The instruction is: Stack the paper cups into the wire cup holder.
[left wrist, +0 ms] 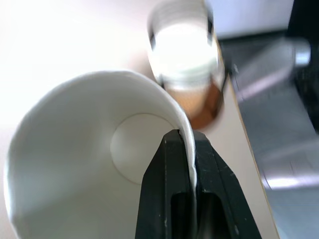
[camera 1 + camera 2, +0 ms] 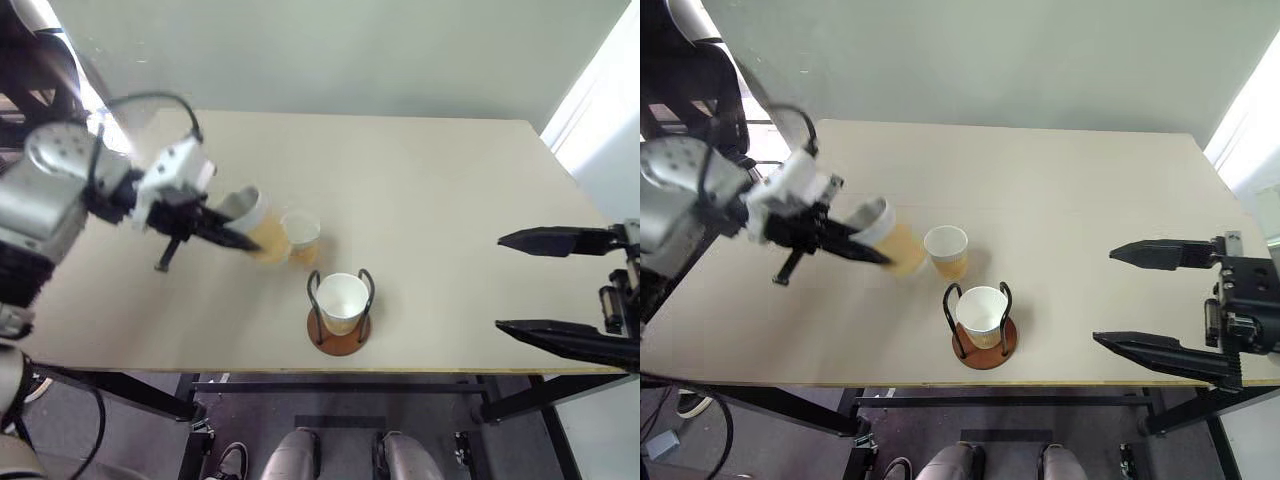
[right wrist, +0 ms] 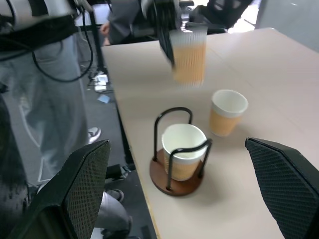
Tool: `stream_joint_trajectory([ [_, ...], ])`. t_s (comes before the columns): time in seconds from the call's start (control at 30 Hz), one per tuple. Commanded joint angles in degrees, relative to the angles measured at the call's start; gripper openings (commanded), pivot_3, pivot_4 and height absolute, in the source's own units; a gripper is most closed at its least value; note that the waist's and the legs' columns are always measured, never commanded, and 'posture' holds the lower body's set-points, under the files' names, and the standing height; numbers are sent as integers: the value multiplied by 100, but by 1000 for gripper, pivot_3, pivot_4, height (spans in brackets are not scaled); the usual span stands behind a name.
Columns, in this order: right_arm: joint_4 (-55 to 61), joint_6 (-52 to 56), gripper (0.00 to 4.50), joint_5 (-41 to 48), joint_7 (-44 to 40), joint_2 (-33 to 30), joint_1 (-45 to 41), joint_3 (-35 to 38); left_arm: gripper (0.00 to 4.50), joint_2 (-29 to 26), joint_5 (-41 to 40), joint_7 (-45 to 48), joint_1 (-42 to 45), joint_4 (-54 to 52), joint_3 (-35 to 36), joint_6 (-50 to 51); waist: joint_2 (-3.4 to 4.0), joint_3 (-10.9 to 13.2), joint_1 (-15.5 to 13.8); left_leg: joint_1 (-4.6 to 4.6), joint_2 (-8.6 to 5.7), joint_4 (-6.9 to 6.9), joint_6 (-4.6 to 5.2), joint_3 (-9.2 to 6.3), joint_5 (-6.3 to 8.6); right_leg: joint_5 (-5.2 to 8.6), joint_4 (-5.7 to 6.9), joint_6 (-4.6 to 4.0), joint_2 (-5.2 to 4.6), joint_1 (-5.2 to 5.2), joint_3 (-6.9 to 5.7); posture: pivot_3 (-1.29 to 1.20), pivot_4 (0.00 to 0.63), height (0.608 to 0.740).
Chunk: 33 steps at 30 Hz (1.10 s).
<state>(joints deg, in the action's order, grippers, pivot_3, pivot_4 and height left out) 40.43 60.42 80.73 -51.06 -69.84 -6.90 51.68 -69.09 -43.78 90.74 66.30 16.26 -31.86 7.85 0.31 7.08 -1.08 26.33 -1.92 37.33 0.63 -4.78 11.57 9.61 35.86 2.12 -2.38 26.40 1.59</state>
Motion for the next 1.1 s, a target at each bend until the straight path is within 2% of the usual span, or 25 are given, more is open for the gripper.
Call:
stream_joint_trajectory([
  [0.03, 113, -111, 4500, -55, 117, -19, 71, 335, 26, 105, -653, 176, 751, 102, -413, -93, 1, 0, 3, -1, -1, 0, 2, 0, 1, 1, -1, 2, 0, -1, 2, 0, 150, 740],
  [0.17, 245, -178, 4500, 28, 308, -41, 137, 412, 26, 577, -965, 176, 1573, 558, -1283, -532, 6, 3, -5, 0, -6, 7, 6, -7, 3, 12, 3, 31, -5, -10, 4, 0, 150, 740],
  [0.33, 548, -53, 4500, 287, 659, 22, 436, 895, 26, 1107, -1358, 176, 2224, 807, -2421, -1111, 13, 8, -9, 17, -14, 46, 35, -20, 19, 19, 1, 63, -7, -17, 0, 0, 150, 740],
  [0.6, 960, -93, 4500, 883, 1314, 81, 1055, 1579, 26, 1419, -1753, 176, 2965, 982, -3903, -1953, 18, 9, -43, 58, -37, 111, 123, -24, 63, 24, -7, 159, -22, -19, 0, 0, 150, 740],
  [0.8, 1186, -172, 4500, 1439, 1794, 95, 1485, 2106, 26, 1574, -1975, 176, 3480, 988, -4918, -2534, 22, 12, -83, 64, -37, 136, 130, -28, 83, 40, -17, 177, -25, -33, -4, 0, 150, 740],
  [1.1, 1392, -391, 4500, 2063, 2349, 44, 2002, 2647, 26, 1819, -2221, 176, 3836, 893, -5913, -3178, 26, 15, -94, 60, -35, 157, 129, -30, 119, 44, -35, 179, -23, -53, -5, 0, 150, 740],
])
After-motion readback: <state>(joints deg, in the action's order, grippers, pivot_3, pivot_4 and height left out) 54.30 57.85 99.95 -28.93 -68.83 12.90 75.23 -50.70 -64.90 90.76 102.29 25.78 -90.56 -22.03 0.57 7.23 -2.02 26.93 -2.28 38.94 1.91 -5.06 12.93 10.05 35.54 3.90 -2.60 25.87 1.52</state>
